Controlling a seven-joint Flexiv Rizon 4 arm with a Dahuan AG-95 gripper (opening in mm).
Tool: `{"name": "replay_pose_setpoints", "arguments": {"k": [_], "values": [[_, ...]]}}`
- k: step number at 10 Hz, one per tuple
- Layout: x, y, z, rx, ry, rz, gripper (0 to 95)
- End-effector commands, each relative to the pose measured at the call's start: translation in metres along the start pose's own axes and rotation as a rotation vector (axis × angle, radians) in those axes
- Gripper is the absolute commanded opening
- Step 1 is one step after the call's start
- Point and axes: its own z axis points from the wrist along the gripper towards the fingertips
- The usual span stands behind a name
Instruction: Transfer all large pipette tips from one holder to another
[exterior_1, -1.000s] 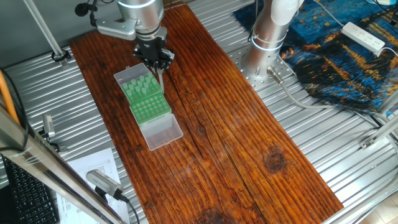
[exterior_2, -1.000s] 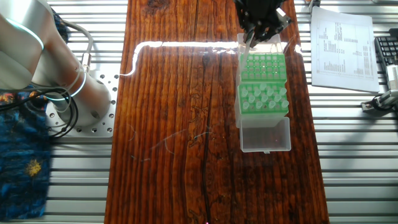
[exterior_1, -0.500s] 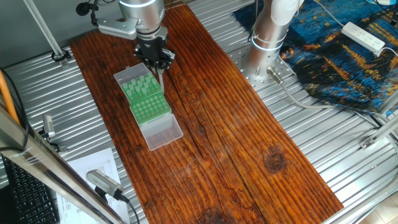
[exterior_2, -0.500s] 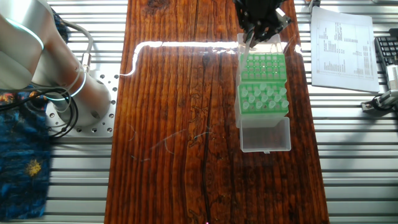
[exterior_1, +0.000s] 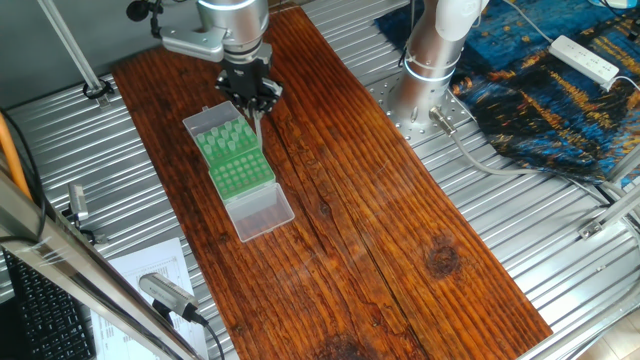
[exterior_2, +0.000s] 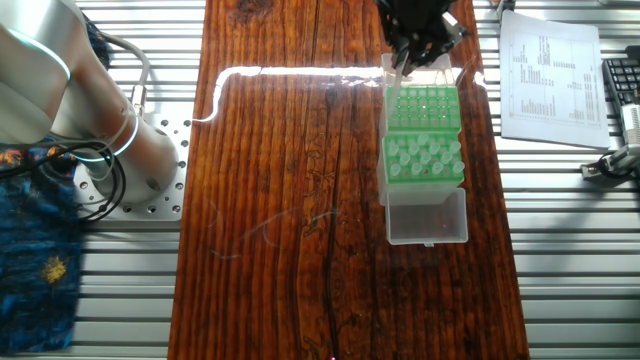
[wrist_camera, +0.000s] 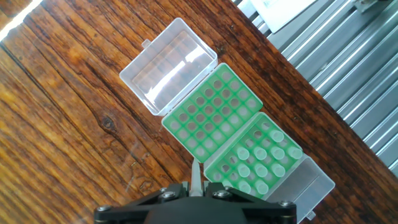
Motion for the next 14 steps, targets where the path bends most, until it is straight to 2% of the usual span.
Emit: {"name": "replay_pose_setpoints", "arguments": {"k": [1,5,8,9,11,14], "values": [[-0.001,-0.001,0.000,0.004,-0.003,0.002,0.0],[-0.003,0.000,0.000,0.012,-0.018,0.008,0.0],[-0.002,0.000,-0.002,0.033,-0.058,0.005,0.0],[-0.004,0.001,-0.004,0.027,-0.073,0.005,0.0],[-0.008,0.005,-0.013,0.030,-0.064,-0.007,0.0],[-0.009,0.004,-0.013,0.048,-0.047,-0.002,0.0]]}}
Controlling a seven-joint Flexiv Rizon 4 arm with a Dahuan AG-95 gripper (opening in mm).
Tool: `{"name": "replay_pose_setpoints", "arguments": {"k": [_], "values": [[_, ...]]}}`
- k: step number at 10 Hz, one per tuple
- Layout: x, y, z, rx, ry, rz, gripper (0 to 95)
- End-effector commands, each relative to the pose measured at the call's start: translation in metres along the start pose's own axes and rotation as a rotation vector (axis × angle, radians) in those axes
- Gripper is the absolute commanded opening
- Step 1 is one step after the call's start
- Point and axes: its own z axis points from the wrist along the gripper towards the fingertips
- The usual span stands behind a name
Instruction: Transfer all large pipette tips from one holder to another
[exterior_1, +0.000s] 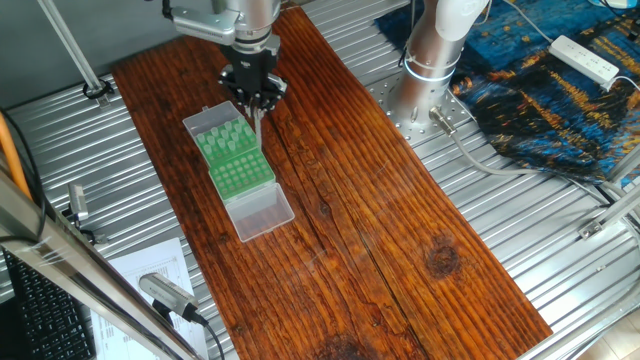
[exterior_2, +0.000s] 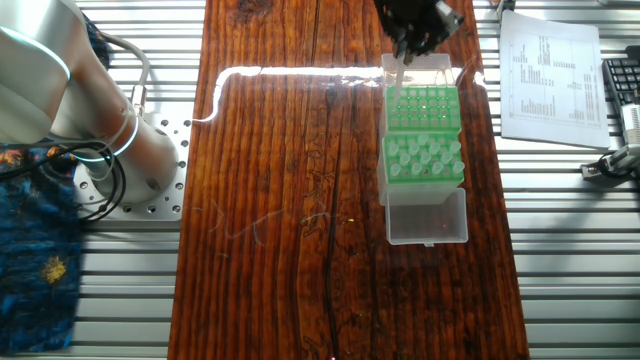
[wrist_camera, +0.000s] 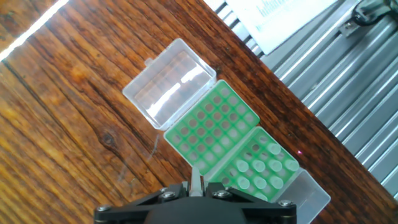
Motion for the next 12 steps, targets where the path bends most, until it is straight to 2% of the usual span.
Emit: {"name": "replay_pose_setpoints", "arguments": {"k": [1,6,9,12], "values": [[0.0014,0.0007,-0.0007,0.015,0.006,0.012,0.0],[0.0004,-0.0077,0.0035,0.012,-0.006,0.016,0.0],[-0.0017,-0.0069,0.0055,0.011,0.004,0.015,0.0],[0.0037,-0.0066,0.0089,0.012,0.003,0.009,0.0]]}}
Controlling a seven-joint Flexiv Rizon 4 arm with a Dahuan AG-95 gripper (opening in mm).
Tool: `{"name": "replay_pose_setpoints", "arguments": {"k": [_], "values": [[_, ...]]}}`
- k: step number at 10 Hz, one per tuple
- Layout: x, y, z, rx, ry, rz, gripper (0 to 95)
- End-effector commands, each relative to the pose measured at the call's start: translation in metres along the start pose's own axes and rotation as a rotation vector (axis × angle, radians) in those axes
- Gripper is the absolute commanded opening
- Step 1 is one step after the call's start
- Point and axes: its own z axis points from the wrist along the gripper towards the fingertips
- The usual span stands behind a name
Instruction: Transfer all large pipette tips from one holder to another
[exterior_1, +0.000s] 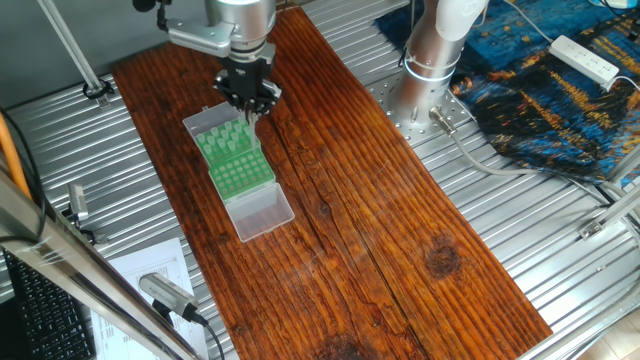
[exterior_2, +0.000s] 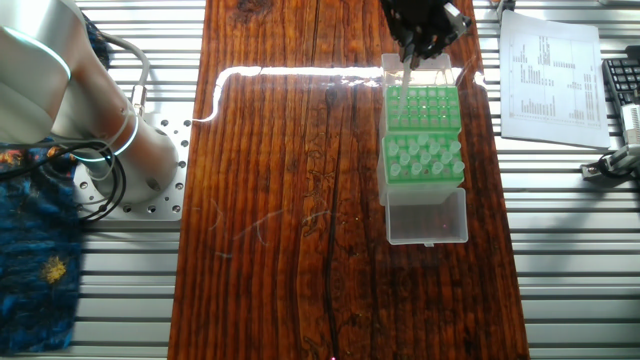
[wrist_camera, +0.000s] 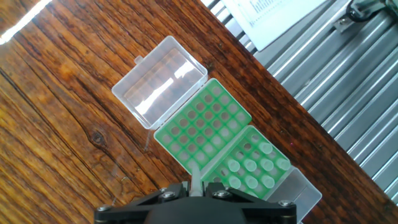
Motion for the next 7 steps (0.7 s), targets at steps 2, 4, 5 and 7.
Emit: {"name": "replay_pose_setpoints", "arguments": {"k": [2,4,5,7], "values": [[0.0056,0.0010,0.0021,-0.007,-0.010,-0.007,0.0],[0.0053,0.0015,0.0020,-0.010,-0.014,-0.001,0.0],[0.0043,0.0018,0.0027,-0.009,-0.013,-0.002,0.0],[0.0007,0.0031,0.0054,-0.007,-0.009,0.001,0.0]]}}
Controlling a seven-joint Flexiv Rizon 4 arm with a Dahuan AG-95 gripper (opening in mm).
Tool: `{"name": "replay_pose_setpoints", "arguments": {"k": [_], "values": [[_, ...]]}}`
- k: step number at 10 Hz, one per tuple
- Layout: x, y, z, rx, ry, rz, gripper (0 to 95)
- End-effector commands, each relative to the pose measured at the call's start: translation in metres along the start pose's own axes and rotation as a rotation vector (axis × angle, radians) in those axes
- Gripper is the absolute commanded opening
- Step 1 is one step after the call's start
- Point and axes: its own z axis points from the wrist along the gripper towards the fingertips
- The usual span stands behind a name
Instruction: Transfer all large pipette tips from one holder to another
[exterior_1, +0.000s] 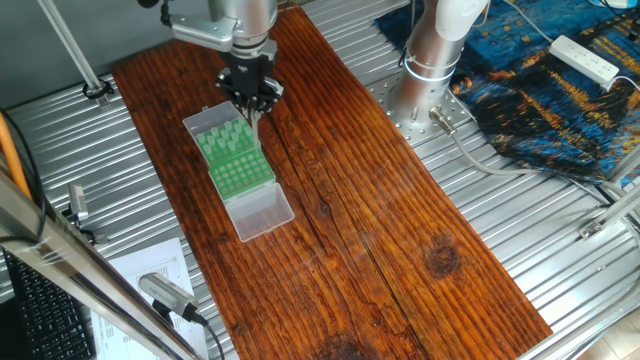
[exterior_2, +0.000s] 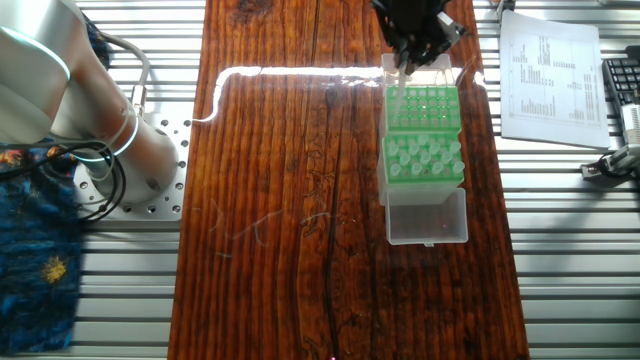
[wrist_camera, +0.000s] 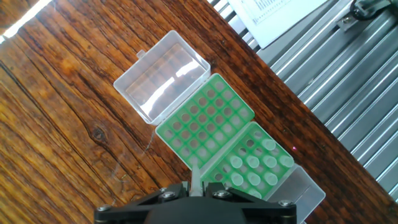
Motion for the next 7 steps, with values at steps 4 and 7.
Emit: {"name": "replay_pose_setpoints", "arguments": {"k": [4,7], "values": [[0.006,0.002,0.010,0.002,0.001,-0.017,0.0],[0.009,0.003,0.013,-0.001,-0.003,-0.018,0.0]]}}
